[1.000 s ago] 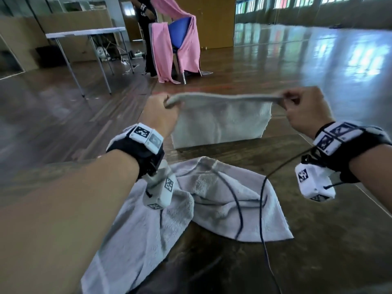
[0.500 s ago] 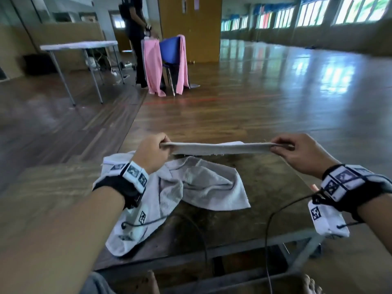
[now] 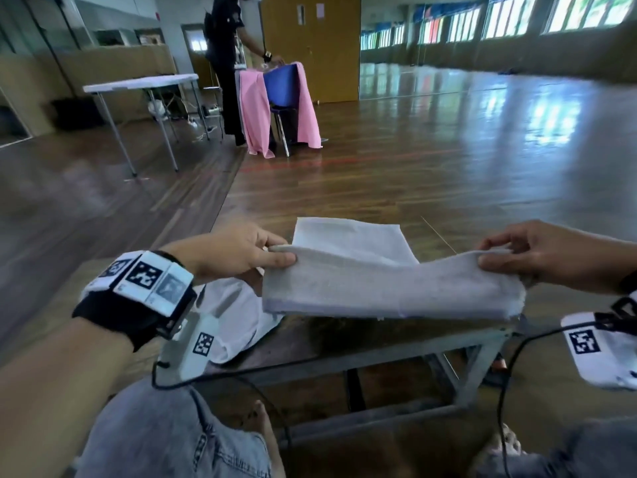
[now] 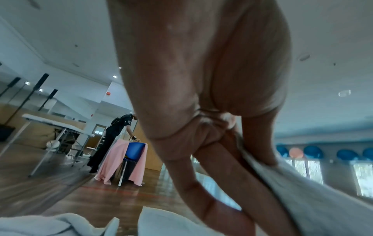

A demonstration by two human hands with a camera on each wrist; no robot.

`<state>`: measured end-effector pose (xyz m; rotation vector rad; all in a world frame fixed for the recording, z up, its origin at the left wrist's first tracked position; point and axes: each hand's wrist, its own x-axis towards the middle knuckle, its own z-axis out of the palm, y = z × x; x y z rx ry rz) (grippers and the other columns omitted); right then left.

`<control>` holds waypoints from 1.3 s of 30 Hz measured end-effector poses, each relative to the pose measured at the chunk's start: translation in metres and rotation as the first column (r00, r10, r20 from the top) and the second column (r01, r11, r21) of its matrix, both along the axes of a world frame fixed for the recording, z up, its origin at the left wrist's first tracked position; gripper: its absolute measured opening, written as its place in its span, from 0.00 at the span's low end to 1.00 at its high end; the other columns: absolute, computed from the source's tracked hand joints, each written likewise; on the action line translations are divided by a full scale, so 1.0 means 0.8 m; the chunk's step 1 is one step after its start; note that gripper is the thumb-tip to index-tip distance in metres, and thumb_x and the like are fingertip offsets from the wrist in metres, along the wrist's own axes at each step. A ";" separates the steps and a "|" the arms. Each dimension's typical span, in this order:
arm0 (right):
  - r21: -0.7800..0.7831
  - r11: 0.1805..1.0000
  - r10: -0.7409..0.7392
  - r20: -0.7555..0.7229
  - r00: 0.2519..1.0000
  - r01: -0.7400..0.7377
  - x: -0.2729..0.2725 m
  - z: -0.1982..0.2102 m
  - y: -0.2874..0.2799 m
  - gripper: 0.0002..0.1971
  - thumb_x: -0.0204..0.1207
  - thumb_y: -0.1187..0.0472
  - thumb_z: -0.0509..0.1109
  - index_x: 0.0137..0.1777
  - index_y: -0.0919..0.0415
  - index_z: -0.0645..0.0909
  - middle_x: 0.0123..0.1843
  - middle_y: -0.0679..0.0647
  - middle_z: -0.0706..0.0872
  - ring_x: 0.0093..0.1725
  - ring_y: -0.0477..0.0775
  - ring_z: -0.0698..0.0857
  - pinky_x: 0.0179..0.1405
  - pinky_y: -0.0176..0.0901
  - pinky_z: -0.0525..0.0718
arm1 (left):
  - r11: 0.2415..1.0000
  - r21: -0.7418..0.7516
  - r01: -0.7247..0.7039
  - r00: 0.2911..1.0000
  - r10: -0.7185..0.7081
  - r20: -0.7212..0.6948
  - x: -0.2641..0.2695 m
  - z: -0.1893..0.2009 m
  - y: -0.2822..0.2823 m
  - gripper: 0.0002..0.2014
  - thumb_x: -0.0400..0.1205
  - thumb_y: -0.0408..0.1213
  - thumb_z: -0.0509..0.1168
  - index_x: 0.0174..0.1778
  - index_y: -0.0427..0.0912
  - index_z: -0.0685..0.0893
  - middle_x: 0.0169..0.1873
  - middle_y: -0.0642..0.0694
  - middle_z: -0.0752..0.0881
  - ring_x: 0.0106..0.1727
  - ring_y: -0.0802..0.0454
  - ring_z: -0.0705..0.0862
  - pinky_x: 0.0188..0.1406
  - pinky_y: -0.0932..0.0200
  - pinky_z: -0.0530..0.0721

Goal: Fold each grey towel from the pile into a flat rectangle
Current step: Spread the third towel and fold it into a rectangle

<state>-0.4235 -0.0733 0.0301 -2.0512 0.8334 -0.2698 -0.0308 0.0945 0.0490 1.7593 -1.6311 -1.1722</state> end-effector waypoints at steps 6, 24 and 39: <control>0.122 0.992 -0.021 -0.033 0.999 0.024 0.000 -0.017 -0.023 0.11 0.77 0.50 0.73 0.50 0.57 0.89 0.37 0.57 0.90 0.32 0.53 0.87 0.27 0.39 0.83 | 0.993 0.083 0.081 0.990 -0.071 -0.122 0.002 -0.015 -0.007 0.14 0.83 0.44 0.69 0.60 0.41 0.89 0.55 0.39 0.90 0.56 0.38 0.90 0.54 0.42 0.90; -0.549 0.799 -0.423 -0.220 0.879 0.247 0.219 -0.155 -0.308 0.06 0.76 0.62 0.73 0.42 0.63 0.88 0.40 0.62 0.88 0.44 0.60 0.83 0.42 0.40 0.74 | 0.866 -0.288 -0.408 0.751 0.498 0.434 0.108 -0.161 -0.328 0.14 0.83 0.42 0.69 0.37 0.36 0.85 0.28 0.42 0.80 0.29 0.46 0.75 0.35 0.54 0.73; -0.460 0.844 -0.326 -0.033 0.945 0.275 0.203 -0.145 -0.241 0.11 0.70 0.56 0.83 0.31 0.54 0.85 0.27 0.46 0.84 0.29 0.42 0.79 0.30 0.39 0.74 | 0.886 -0.403 -0.231 0.839 0.391 0.379 0.067 -0.161 -0.302 0.07 0.80 0.37 0.69 0.43 0.45 0.94 0.32 0.50 0.90 0.28 0.60 0.78 0.24 0.69 0.72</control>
